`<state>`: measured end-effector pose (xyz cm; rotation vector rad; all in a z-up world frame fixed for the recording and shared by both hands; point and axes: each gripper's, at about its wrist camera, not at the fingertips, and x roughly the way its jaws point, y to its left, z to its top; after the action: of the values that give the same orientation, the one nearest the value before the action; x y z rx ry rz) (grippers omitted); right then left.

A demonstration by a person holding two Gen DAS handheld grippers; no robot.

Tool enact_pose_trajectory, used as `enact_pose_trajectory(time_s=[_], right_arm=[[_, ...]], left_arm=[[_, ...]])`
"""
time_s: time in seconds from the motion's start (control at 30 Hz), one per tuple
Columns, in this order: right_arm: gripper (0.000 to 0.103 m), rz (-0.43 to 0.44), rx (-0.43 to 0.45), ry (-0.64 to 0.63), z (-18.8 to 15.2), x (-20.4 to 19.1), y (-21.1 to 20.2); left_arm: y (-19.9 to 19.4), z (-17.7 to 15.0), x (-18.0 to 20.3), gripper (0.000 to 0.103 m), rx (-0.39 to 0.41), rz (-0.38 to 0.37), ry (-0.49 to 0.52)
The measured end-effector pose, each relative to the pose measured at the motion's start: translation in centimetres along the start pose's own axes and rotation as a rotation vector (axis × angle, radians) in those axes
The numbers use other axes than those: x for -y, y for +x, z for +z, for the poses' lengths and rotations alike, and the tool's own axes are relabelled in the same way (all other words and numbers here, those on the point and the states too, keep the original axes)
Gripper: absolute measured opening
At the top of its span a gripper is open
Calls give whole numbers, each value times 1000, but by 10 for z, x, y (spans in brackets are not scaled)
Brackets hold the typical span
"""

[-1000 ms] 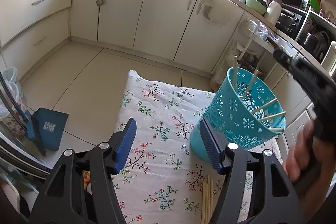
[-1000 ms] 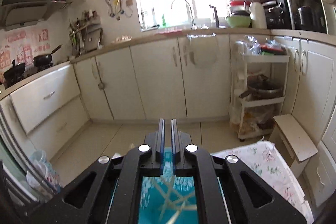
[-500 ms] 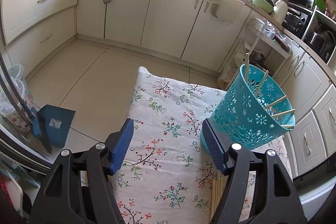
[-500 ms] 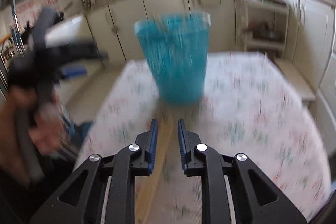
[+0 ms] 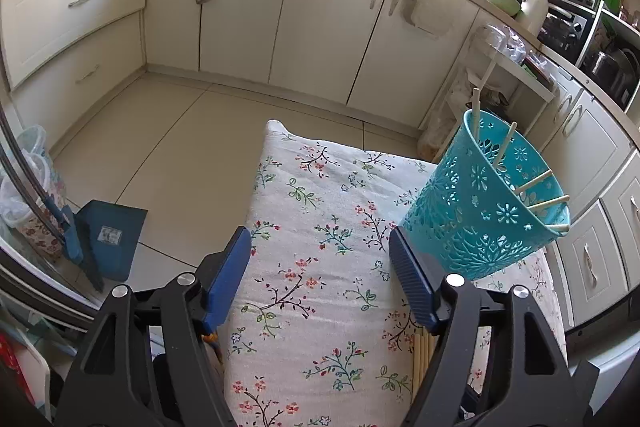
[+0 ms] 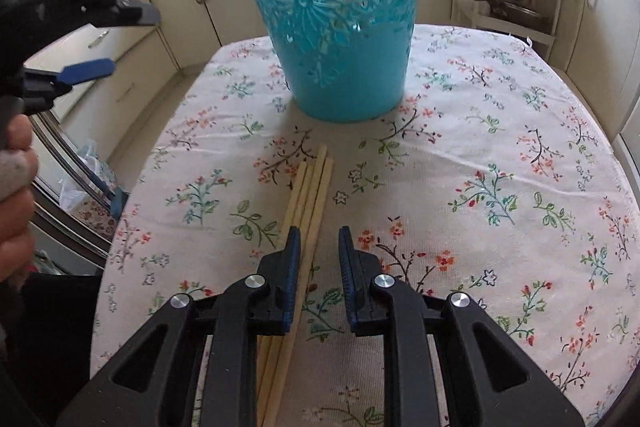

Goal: Organize utensils
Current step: 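Grasp another skewer with the right tool while the left tool returns to the skewers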

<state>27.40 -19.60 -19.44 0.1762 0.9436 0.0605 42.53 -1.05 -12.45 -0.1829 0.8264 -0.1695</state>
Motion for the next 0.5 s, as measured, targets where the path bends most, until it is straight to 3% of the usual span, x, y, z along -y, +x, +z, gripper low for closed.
enact_pose_trajectory(time_s=[0.37,0.5], right_arm=[[20,-32,-10,-32,3,0,4],[13,-48,-26,-72,0,2,0]], left_arm=[[3,-2,5,70,-15,5,22],[13,-15,16,70,-73,29,108]])
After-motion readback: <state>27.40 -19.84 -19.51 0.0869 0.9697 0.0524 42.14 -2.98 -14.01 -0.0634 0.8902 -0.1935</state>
